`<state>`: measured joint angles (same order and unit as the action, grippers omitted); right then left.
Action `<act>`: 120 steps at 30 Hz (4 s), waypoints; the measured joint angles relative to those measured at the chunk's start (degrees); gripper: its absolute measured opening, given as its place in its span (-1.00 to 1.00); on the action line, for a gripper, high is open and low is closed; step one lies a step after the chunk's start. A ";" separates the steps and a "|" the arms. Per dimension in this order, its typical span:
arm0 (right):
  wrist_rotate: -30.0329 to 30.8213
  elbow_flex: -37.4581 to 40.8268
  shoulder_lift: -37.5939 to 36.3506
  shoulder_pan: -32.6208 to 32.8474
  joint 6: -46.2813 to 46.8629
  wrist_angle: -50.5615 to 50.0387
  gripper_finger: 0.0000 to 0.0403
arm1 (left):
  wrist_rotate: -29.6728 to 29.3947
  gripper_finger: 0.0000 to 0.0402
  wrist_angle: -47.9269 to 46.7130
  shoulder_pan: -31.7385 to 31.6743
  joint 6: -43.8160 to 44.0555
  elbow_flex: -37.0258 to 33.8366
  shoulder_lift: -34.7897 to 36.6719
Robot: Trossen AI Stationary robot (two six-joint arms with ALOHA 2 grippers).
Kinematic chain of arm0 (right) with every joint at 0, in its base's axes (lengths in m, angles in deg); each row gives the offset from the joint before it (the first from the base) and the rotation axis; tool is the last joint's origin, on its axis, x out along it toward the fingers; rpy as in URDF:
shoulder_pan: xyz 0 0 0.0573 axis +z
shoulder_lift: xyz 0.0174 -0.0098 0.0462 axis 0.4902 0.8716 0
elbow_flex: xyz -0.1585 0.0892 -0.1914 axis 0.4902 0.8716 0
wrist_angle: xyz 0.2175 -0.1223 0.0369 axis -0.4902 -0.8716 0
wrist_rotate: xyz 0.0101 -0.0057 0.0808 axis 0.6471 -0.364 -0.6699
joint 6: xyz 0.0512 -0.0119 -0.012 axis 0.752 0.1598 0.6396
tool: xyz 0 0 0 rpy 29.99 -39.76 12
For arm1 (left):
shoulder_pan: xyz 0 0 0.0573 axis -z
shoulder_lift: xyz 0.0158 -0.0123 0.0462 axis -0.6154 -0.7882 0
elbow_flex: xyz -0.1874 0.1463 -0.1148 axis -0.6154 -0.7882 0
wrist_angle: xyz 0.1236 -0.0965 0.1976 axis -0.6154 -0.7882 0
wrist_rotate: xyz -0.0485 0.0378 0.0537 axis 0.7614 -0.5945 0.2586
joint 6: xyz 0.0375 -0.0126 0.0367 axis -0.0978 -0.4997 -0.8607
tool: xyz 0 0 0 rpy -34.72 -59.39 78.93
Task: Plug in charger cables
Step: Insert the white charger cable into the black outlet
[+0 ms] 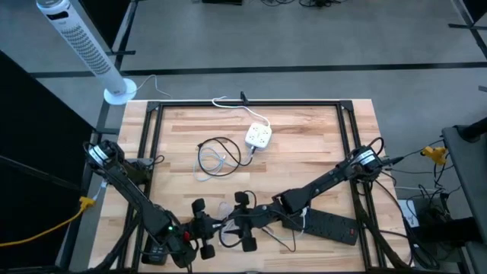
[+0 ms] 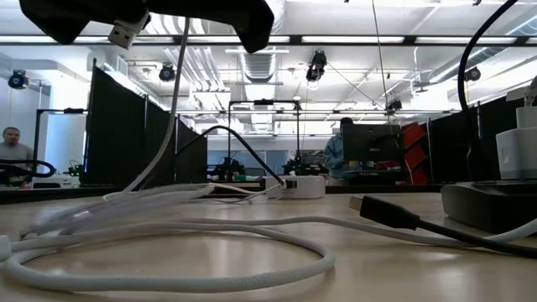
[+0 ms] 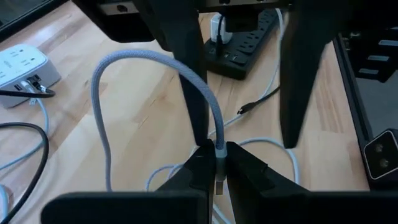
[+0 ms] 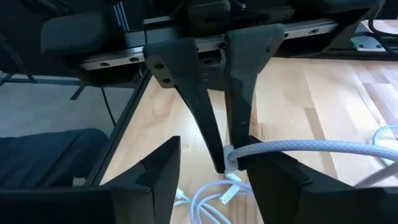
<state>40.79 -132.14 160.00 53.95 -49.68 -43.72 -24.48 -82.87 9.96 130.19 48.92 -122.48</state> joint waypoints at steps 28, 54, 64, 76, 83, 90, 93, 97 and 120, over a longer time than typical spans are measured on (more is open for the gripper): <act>2.72 0.11 -3.12 -0.21 -3.53 -4.06 -0.99 | 10.27 -0.31 -8.12 0.04 7.53 0.07 8.94; 2.81 0.15 -3.98 1.38 -5.78 -9.98 -1.00 | 87.01 -0.76 -38.34 3.29 46.17 0.00 5.52; 2.82 0.50 -3.96 1.52 -4.76 -10.64 -1.00 | 87.74 -0.88 -38.00 4.15 44.19 -0.73 2.34; 2.82 0.50 -3.97 1.29 -5.03 -10.86 -1.00 | 87.31 -0.88 -29.50 2.61 28.05 -2.12 -3.55; 2.84 0.50 -3.98 1.27 -6.83 -10.44 -1.00 | 75.72 -0.88 -32.17 -1.47 24.29 -2.35 -2.46; 2.80 0.79 -2.69 0.95 -8.87 -8.15 -1.00 | 59.34 -0.88 -35.12 -2.23 19.27 -1.90 -0.97; 2.80 0.93 -1.63 0.02 -9.02 -6.23 -1.00 | 58.23 -0.88 -37.23 -2.19 19.35 -1.90 -0.21; 0.83 0.90 0.81 -1.61 -9.61 -2.08 -1.00 | 54.25 -0.88 -39.44 -1.73 20.03 -1.90 1.88; -4.22 -9.55 19.37 -8.76 -7.64 -0.49 -1.00 | 35.84 -0.88 -33.32 -0.75 14.58 0.68 6.83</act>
<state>36.57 -141.69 179.36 45.18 -57.32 -44.21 11.36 -116.19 9.21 144.77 49.60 -115.65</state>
